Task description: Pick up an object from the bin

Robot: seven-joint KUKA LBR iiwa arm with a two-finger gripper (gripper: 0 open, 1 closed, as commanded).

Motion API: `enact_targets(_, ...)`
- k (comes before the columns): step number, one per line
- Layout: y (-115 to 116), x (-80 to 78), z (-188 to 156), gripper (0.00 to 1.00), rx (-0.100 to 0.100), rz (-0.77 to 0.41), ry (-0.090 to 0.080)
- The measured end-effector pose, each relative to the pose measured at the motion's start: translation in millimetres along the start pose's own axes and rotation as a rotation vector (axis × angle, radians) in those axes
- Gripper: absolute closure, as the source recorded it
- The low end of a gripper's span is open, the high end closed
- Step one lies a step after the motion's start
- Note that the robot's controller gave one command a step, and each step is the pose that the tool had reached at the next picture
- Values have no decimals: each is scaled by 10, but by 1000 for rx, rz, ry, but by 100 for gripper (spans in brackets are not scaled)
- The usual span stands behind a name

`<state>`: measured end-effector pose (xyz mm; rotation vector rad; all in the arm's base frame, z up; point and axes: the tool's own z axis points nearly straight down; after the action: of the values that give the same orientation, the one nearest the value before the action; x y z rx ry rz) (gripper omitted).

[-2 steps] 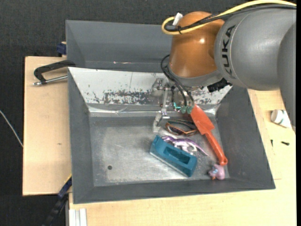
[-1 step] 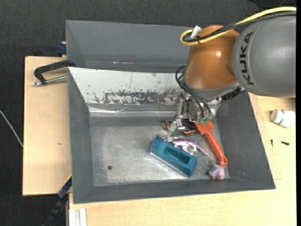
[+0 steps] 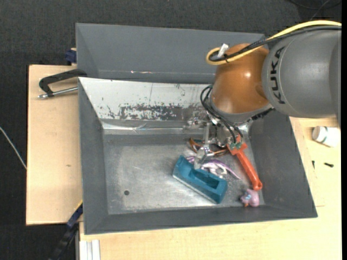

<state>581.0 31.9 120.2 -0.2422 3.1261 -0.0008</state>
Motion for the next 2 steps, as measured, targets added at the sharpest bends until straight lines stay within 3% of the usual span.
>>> enact_targets(1,7,10,28,100,-2,-22,0)
enact_targets(2,4,7,24,0,-2,-22,-1)
